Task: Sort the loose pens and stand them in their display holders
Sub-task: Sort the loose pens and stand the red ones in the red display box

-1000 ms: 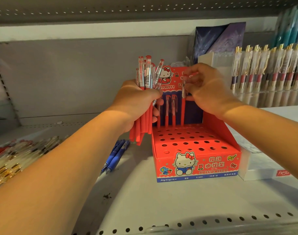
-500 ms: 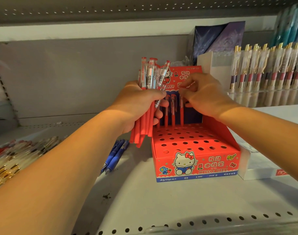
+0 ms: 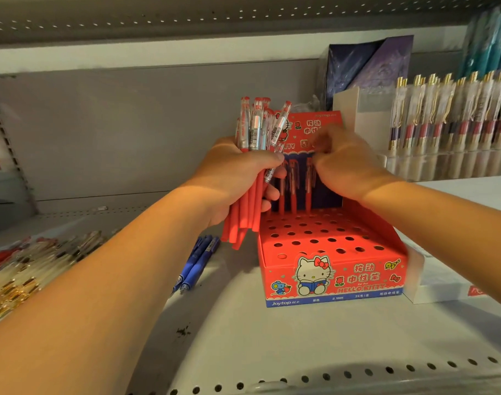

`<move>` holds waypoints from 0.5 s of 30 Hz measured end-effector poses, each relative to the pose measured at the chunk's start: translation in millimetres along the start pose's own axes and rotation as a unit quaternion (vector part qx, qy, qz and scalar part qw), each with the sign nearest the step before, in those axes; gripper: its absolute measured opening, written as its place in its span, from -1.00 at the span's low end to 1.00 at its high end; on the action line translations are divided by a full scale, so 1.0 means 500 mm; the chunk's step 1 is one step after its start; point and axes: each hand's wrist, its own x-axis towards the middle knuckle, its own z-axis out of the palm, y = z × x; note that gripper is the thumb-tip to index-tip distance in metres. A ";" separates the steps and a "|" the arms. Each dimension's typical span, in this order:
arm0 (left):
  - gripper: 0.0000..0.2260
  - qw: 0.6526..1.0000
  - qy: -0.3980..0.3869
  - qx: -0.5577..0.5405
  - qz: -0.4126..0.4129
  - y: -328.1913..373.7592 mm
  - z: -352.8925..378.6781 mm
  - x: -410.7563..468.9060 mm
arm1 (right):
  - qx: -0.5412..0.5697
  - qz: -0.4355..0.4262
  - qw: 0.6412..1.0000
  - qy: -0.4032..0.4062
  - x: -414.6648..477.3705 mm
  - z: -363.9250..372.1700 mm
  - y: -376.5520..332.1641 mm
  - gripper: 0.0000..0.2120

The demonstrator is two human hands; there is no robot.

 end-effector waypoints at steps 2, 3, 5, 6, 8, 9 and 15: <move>-0.96 1.000 0.002 -0.002 0.004 0.000 0.001 0.001 | 0.125 0.009 0.992 0.025 0.002 -0.014 -0.024 -0.84; -0.96 1.000 0.002 0.000 0.004 -0.001 0.002 0.001 | 0.211 0.017 0.977 0.008 -0.001 -0.020 -0.038 -0.85; -0.96 1.000 -0.003 0.008 0.004 0.000 0.003 0.001 | 0.343 0.026 0.938 -0.053 -0.011 -0.030 -0.056 -0.88; -0.96 1.000 -0.007 0.013 0.004 0.000 0.004 0.001 | 0.377 0.025 0.923 -0.077 -0.015 -0.031 -0.060 -0.85; -0.96 1.000 -0.017 0.019 0.001 0.001 0.005 -0.001 | 0.405 0.021 0.907 -0.109 -0.022 -0.029 -0.062 -0.73; -0.95 1.000 -0.019 0.019 0.000 0.002 0.005 -0.001 | 0.408 0.021 0.905 -0.122 -0.024 -0.028 -0.063 -0.71; -0.92 1.000 -0.018 0.007 -0.006 0.003 0.006 -0.003 | 0.376 0.043 0.907 -0.183 -0.027 -0.025 -0.054 -0.75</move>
